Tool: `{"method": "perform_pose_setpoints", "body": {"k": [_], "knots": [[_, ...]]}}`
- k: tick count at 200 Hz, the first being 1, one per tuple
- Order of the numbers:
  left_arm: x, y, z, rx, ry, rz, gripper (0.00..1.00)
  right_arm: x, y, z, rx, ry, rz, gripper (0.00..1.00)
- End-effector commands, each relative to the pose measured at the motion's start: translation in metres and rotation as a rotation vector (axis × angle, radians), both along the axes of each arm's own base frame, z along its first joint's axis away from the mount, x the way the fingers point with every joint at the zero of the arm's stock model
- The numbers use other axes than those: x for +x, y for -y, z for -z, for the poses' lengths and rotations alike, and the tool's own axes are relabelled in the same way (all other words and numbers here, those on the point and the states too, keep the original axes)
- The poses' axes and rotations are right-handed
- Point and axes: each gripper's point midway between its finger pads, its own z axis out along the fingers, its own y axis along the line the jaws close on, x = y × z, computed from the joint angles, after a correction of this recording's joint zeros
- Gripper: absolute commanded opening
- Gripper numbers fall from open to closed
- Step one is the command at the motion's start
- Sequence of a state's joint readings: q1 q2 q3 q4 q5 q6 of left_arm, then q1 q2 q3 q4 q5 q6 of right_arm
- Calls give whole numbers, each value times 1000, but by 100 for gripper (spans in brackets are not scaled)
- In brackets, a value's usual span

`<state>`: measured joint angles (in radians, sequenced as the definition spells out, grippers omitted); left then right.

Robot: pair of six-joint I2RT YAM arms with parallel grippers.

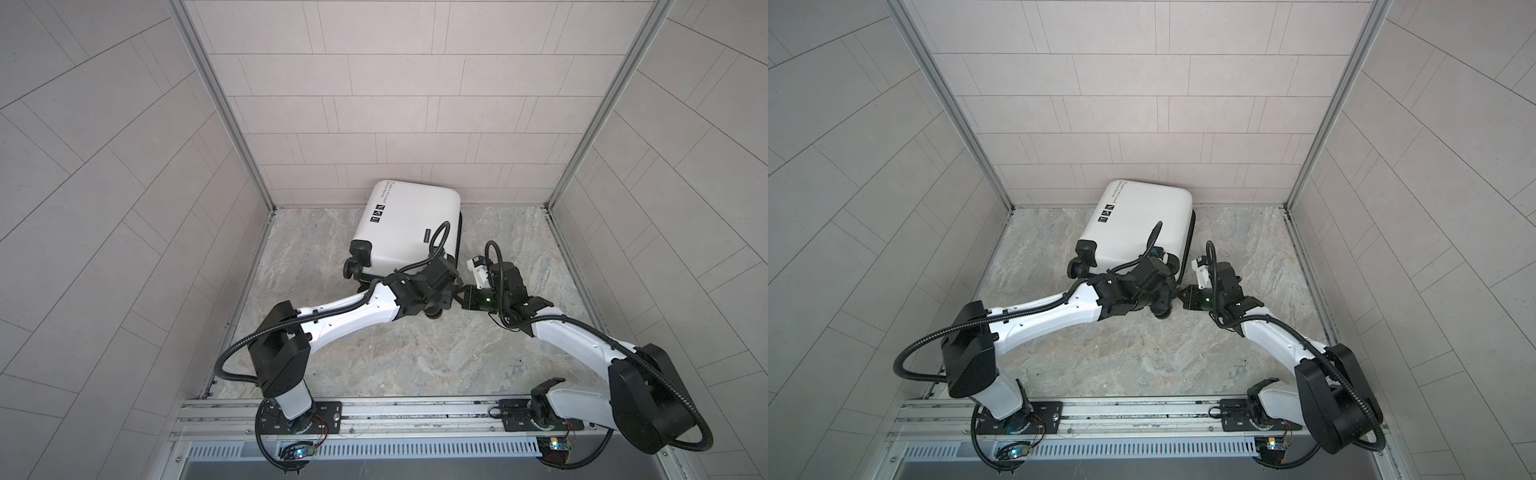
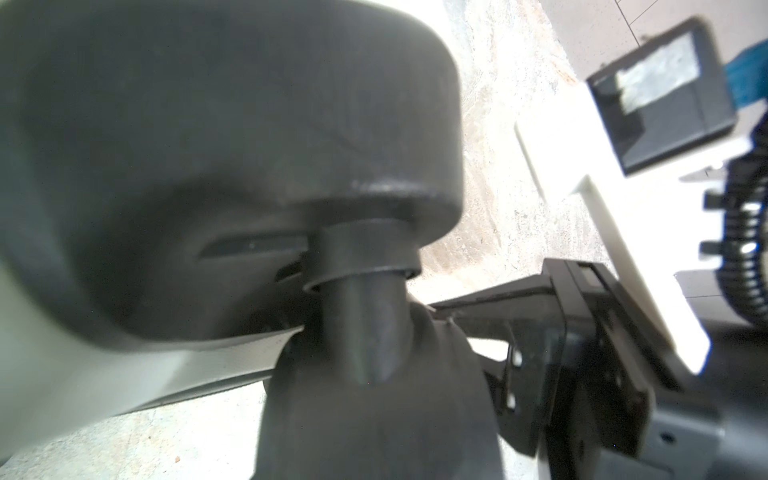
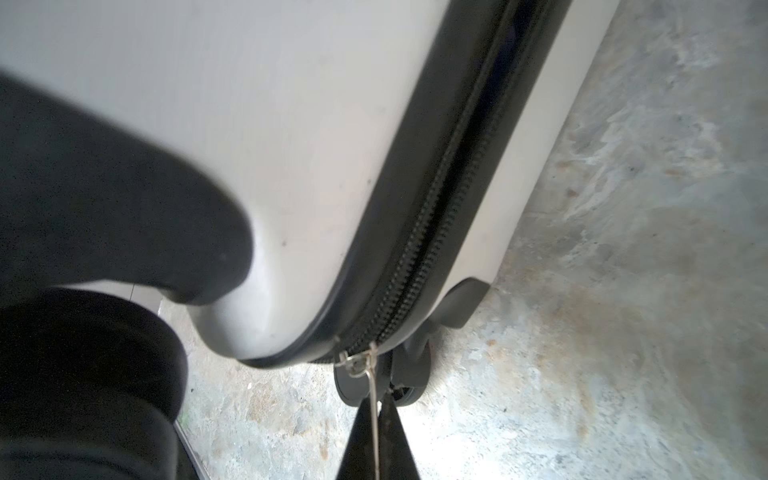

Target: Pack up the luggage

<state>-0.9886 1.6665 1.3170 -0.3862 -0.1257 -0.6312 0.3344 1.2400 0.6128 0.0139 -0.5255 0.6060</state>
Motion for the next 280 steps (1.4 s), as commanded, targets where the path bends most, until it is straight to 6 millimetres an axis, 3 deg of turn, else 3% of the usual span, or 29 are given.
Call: {"method": "perform_pose_setpoints", "body": {"k": [1,146,280], "knots": [[12,-19,-45,-52,105,-58,0,18,37,7,-118,-16,158,0],[-15,-28,-41,-85,49,16,0,60,41,-3,-119,-24,195,0],[-42,-26,-38,-76,23,134,0,65,44,-8,-140,-29,201,0]]}}
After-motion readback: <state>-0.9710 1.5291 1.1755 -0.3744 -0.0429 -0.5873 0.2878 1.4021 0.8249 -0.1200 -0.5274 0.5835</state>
